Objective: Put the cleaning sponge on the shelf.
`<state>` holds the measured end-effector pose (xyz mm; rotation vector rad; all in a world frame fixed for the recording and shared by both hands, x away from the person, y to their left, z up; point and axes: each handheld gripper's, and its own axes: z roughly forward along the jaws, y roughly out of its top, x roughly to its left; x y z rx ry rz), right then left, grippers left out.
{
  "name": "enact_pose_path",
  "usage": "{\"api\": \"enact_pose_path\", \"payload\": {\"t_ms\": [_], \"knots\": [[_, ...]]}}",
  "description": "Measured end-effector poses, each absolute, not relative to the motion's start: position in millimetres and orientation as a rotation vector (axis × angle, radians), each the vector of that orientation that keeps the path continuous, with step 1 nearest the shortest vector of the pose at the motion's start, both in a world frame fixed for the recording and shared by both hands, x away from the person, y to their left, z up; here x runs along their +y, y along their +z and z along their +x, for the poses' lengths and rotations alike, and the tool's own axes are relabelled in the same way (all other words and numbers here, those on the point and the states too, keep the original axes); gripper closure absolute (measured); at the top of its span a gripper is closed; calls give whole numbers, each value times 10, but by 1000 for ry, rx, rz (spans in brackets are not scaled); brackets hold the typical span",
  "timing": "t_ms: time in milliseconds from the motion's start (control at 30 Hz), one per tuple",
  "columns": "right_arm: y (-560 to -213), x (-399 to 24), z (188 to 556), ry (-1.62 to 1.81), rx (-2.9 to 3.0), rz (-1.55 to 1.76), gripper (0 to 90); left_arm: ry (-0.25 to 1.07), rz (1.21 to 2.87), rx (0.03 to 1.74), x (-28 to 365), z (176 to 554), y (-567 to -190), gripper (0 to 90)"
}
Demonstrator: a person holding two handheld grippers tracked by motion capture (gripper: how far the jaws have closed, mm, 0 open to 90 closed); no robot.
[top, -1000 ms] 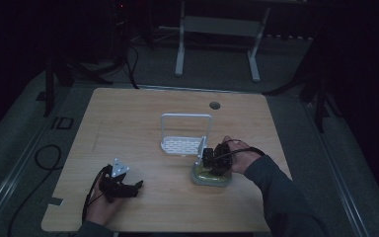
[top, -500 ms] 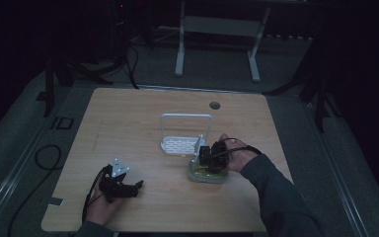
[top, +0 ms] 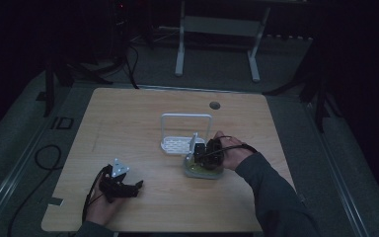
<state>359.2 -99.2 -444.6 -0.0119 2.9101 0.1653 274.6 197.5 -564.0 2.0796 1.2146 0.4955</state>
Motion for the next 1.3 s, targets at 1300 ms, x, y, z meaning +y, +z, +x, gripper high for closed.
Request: {"api": "enact_pose_path", "payload": {"t_ms": [1300], "knots": [[-4476, -780, 3669, 151, 2862, -28, 717, 496, 2079, 1217, 1971, 2746, -5640, 107]]}}
